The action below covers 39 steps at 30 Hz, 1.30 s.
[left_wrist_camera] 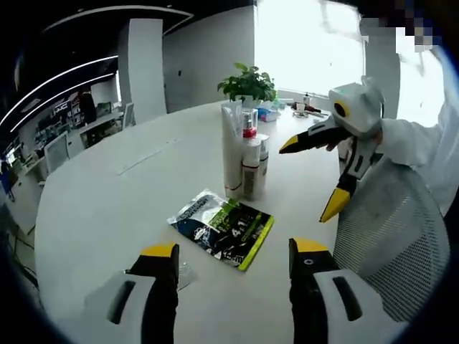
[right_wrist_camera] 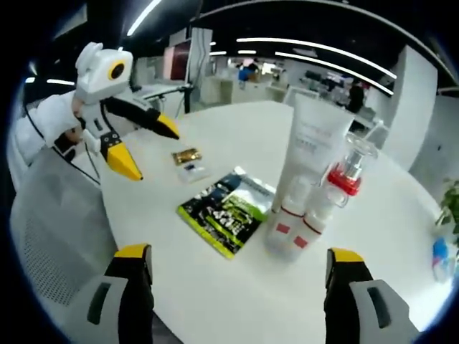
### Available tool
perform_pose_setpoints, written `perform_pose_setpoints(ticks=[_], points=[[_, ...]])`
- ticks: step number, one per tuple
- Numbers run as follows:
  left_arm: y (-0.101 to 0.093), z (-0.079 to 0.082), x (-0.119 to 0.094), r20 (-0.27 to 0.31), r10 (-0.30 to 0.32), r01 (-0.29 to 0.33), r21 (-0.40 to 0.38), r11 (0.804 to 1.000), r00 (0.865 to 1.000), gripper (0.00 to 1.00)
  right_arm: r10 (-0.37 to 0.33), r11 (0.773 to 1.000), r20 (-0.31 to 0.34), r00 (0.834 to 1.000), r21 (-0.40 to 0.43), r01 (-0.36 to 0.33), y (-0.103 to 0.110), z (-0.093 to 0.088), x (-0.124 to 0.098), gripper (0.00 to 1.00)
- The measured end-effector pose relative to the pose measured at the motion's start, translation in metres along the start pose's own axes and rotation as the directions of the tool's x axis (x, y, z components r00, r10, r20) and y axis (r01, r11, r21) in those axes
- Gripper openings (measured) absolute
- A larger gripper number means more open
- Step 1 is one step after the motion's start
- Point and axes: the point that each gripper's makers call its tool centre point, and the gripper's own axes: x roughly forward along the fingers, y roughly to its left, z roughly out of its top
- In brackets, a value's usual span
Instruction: Arrange the skincare products in the storage area until every visible bottle or jar stands upright without overlapping.
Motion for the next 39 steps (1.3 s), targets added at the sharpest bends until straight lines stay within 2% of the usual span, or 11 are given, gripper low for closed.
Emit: perform_pose_setpoints(ticks=[3, 8, 11, 13, 20, 26, 30, 39], points=[[0.001, -0.002, -0.005, 0.002, 0.014, -0.014, -0.008, 1.0, 1.0, 0.69, -0.012, 1.0, 0.002, 1.0, -0.005, 0.012, -0.001, 0.001, -0.001, 0.99], [-0.001, -0.005, -0.01, -0.002, 0.014, -0.014, -0.026, 1.0, 1.0, 0.7, -0.02, 1.0, 0.021, 1.0, -0.003, 0.02, -0.001, 0.005, -0.006, 0.99], [0.001, -0.007, -0.014, -0.009, 0.035, -0.035, -0.026, 0.999, 0.999, 0.71, -0.031, 1.0, 0.03, 0.999, -0.004, 0.031, -0.004, 0.008, -0.01, 0.99], [0.003, -0.007, -0.017, 0.003, 0.037, -0.037, -0.035, 0.999, 0.999, 0.72, -0.041, 0.999, 0.035, 0.999, 0.001, 0.041, -0.005, 0.007, -0.013, 0.99], [0.004, -0.012, -0.024, -0.005, 0.056, -0.056, -0.079, 0.995, 0.998, 0.79, -0.052, 0.999, 0.039, 0.998, 0.013, 0.051, -0.004, 0.003, -0.017, 0.99], [0.008, -0.016, -0.028, -0.011, 0.086, -0.086, -0.069, 0.994, 0.996, 0.84, -0.074, 0.997, 0.018, 0.997, -0.02, 0.074, -0.005, -0.004, -0.014, 0.99], [0.007, -0.018, -0.031, -0.005, 0.093, -0.093, -0.095, 0.991, 0.996, 0.86, -0.032, 0.999, 0.034, 0.999, 0.024, 0.031, 0.003, -0.004, -0.014, 1.0], [0.016, -0.025, -0.039, -0.001, 0.141, -0.14, -0.119, 0.983, 0.99, 0.95, -0.02, 0.999, 0.059, 0.998, 0.029, 0.018, 0.004, 0.001, -0.015, 1.0]])
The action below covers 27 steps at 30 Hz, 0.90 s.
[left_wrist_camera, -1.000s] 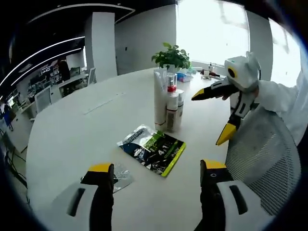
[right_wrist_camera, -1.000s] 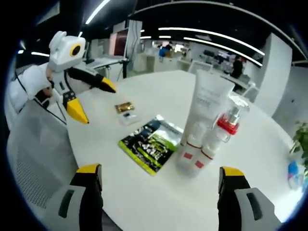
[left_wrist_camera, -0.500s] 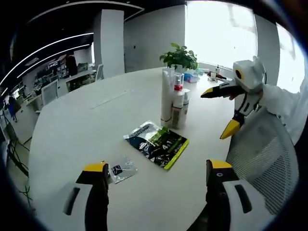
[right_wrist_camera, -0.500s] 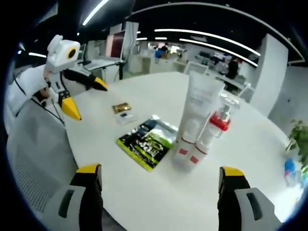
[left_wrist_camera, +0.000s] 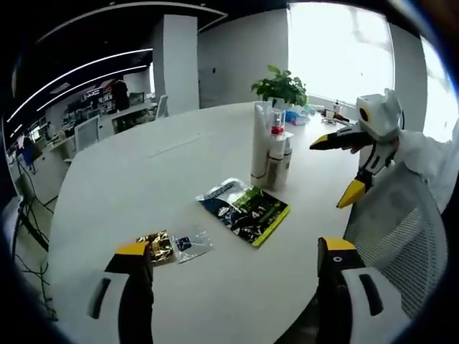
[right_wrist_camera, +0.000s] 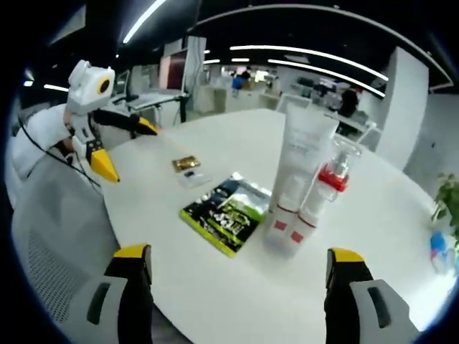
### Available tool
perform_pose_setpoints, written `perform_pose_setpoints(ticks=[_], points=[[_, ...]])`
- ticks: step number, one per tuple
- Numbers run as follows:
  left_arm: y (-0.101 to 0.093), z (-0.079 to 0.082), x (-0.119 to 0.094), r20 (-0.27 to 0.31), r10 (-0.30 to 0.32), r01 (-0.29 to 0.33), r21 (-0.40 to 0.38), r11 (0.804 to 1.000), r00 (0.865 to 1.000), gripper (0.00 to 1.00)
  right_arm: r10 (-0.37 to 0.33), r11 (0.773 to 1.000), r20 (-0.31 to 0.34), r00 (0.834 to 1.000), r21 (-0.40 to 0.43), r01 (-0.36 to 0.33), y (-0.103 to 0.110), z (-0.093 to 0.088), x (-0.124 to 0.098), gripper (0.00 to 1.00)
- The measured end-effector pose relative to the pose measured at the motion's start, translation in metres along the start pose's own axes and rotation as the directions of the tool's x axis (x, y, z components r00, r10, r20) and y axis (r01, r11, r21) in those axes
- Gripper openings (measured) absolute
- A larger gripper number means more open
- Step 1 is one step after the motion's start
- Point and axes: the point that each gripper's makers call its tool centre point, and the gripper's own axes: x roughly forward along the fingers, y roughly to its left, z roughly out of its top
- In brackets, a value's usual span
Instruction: Arrange the skincare products in the storage area until every visible bottle or jar stands upright without overlapping.
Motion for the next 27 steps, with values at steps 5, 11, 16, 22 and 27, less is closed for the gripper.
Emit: perform_pose_setpoints(ticks=[5, 11, 16, 22, 27], points=[[-0.001, -0.004, -0.003, -0.01, 0.009, -0.009, -0.001, 1.0, 1.0, 0.99, 0.016, 1.0, -0.007, 1.0, -0.02, -0.016, 0.005, 0.001, 0.001, 1.0], [-0.007, -0.004, -0.007, -0.002, -0.007, 0.006, -0.016, 1.0, 1.0, 0.99, 0.017, 1.0, 0.01, 1.0, -0.015, -0.017, 0.005, 0.007, -0.007, 1.0], [-0.006, -0.001, -0.01, 0.021, 0.004, -0.003, -0.042, 0.999, 1.0, 0.99, 0.021, 1.0, 0.009, 1.0, -0.002, -0.021, 0.004, 0.009, -0.011, 1.0], [-0.008, 0.001, -0.013, 0.029, 0.003, -0.002, -0.046, 0.999, 1.0, 0.99, 0.009, 1.0, 0.023, 1.0, 0.016, -0.01, 0.003, 0.01, -0.012, 1.0], [-0.007, 0.003, -0.013, 0.041, 0.011, -0.008, -0.055, 0.998, 0.999, 0.99, 0.018, 1.0, 0.011, 1.0, 0.015, -0.018, 0.005, 0.008, -0.012, 1.0]])
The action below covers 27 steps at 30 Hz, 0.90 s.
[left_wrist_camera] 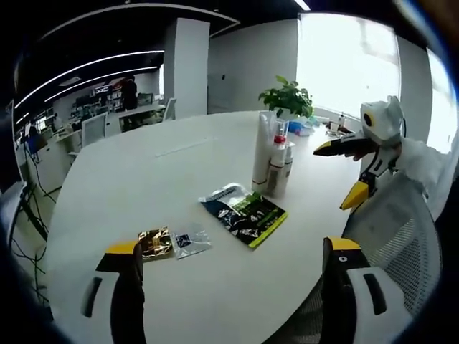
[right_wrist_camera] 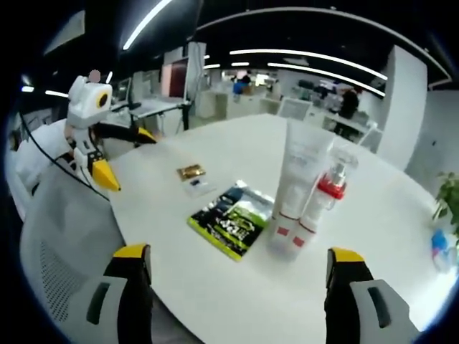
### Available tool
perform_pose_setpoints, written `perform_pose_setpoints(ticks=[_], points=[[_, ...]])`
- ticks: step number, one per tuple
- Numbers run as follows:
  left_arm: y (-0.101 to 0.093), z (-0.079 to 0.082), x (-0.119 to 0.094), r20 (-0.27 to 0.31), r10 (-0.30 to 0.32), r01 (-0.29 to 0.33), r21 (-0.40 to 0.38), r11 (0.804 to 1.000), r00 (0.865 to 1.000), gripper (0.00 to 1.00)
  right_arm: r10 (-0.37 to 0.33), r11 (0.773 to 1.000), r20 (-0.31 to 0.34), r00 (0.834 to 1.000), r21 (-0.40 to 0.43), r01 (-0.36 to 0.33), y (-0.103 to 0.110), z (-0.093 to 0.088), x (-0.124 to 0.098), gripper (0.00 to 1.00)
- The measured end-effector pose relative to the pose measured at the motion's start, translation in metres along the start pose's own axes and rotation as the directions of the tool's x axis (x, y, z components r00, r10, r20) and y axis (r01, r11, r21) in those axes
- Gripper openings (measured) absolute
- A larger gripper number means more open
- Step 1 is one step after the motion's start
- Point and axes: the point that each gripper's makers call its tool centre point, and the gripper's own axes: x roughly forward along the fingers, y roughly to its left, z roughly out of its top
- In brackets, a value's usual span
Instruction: Arrange the skincare products in the storage area until every visible bottle or jar stands upright without overlapping.
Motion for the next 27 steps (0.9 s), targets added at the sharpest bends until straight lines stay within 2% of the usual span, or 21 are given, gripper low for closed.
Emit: perform_pose_setpoints(ticks=[10, 15, 27], points=[[0.0, -0.009, 0.003, -0.02, -0.007, 0.007, -0.001, 1.0, 1.0, 0.99, -0.007, 1.0, 0.001, 1.0, 0.002, 0.007, 0.0, 0.0, 0.0, 1.0], [0.003, -0.009, 0.004, -0.011, -0.012, 0.012, -0.009, 1.0, 1.0, 0.99, -0.012, 1.0, -0.001, 1.0, 0.002, 0.012, -0.001, 0.0, 0.0, 1.0], [0.007, -0.014, 0.005, -0.011, -0.007, 0.006, -0.024, 1.0, 1.0, 0.99, 0.019, 1.0, -0.006, 1.0, -0.016, -0.019, 0.012, 0.007, 0.009, 1.0]])
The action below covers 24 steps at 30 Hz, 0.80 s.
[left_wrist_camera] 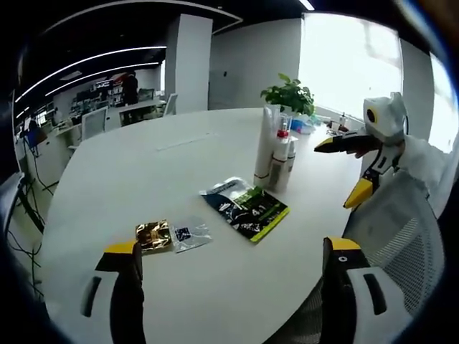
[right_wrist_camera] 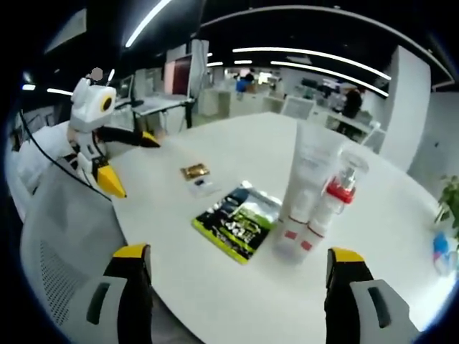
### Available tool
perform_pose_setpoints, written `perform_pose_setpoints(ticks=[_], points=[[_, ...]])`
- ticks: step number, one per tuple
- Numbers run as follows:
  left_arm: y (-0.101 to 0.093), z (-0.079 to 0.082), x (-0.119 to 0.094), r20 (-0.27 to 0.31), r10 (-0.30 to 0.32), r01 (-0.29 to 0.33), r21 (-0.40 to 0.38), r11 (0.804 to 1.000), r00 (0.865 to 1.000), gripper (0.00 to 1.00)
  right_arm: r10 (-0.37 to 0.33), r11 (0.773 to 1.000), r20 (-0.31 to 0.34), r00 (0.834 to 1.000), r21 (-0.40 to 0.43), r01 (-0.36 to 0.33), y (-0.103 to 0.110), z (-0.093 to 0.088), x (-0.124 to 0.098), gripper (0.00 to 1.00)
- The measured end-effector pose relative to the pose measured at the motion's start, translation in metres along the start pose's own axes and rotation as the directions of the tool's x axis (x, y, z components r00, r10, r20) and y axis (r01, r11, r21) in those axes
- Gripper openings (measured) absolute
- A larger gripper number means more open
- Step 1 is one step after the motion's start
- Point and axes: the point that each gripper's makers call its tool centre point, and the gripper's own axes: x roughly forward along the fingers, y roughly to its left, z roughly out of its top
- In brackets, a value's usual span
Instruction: Arrange the skincare products in the storage area until every visible bottle or jar stands upright without overlapping.
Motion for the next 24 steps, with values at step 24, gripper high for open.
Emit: perform_pose_setpoints(ticks=[24], points=[[0.007, -0.021, 0.008, -0.032, 0.006, -0.007, -0.041, 0.999, 0.999, 0.98, 0.16, 0.98, -0.041, 0.986, -0.111, -0.163, 0.049, 0.02, 0.035, 1.0]])
